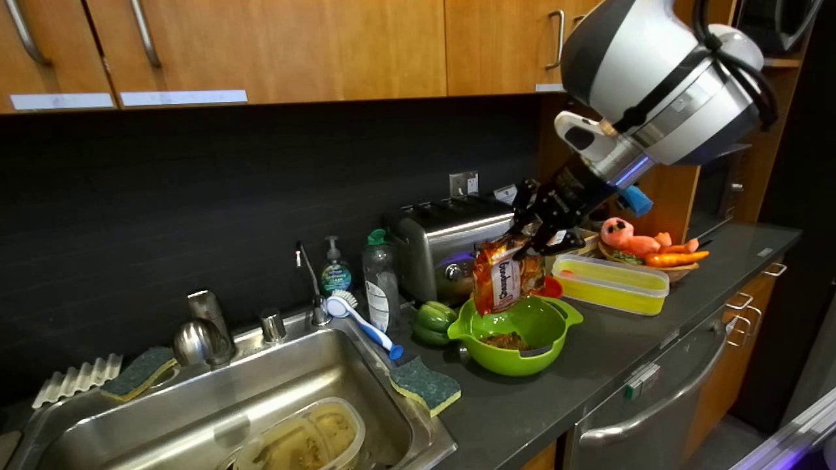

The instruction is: Pick up the packet in the bowl then put it back inside

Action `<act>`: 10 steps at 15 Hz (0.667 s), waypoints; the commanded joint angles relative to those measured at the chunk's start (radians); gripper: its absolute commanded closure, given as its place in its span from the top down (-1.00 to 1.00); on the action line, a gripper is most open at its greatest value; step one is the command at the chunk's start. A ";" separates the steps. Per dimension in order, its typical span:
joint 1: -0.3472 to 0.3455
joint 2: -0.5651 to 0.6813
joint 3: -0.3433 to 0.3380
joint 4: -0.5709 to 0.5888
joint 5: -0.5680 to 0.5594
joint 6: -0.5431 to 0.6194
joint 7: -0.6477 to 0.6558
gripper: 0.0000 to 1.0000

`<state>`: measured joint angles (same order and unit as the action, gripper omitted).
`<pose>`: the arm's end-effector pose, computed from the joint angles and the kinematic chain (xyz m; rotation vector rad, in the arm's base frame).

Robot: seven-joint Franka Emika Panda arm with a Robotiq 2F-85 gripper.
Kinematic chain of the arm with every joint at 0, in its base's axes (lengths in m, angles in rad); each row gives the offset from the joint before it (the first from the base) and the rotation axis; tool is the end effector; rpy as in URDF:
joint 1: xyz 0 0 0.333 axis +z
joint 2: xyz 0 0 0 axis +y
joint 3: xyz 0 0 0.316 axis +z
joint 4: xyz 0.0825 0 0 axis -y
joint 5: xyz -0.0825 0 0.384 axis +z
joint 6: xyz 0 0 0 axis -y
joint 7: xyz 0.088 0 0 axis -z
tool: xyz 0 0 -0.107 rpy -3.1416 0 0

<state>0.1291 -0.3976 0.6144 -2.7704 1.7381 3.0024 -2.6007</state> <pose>0.3159 0.1743 0.3369 1.8579 2.1222 1.0382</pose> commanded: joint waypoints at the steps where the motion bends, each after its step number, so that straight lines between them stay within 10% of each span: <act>1: -0.091 -0.037 0.040 -0.019 -0.016 -0.084 -0.001 -0.77; 10: -0.263 0.074 0.064 0.063 -0.076 -0.210 -0.001 -0.77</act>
<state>-0.0761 -0.3737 0.6410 -2.7534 1.6859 2.8023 -2.6012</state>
